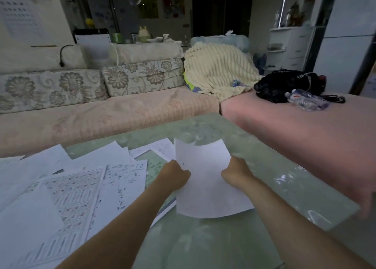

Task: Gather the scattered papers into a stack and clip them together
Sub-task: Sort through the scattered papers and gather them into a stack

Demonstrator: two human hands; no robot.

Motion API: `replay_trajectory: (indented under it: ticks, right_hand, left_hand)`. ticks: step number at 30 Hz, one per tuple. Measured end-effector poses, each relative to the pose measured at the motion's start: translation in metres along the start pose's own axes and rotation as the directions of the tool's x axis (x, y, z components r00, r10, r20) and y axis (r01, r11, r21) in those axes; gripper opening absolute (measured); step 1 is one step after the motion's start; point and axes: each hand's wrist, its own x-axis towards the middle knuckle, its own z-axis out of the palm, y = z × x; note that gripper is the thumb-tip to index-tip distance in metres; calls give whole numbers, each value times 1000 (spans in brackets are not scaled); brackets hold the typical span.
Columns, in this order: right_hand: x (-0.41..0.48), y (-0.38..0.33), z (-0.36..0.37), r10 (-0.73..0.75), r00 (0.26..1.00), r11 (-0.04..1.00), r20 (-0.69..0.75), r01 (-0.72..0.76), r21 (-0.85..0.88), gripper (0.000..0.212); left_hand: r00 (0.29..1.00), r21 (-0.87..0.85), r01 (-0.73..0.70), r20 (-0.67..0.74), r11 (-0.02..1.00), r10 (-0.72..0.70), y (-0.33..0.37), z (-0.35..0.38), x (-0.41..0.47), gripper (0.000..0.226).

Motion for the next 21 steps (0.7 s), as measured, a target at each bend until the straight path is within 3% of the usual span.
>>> replay_trajectory:
  ticks: [4,6,10,14,18,21]
  right_hand:
    - [-7,-7,5,-24,1000,951,-5,21,-307,73]
    - [-12,-15,8,-72,996,932,-43,52,-359,71]
    - [-23,-49,19,-278,959,929,-46,257,-268,49]
    - [-34,-98,46,-433,889,890,151,448,-88,51]
    - [-20,-143,77,-446,866,884,227,465,-37,45]
    - [10,-161,94,-449,866,873,219,477,-99,45]
  left_hand:
    - [998,209,58,-31,976,-53,-15,-5,4,57]
    - [997,226,53,-62,973,-40,-23,-15,1,66]
    - [990,249,-37,-120,968,69,-46,-42,0,64]
    - [976,341,-101,-149,935,160,-75,-71,6,53]
    - [979,426,-111,-108,898,172,-101,-94,34,56]
    - [982,417,-134,-63,899,176,-113,-110,62,65]
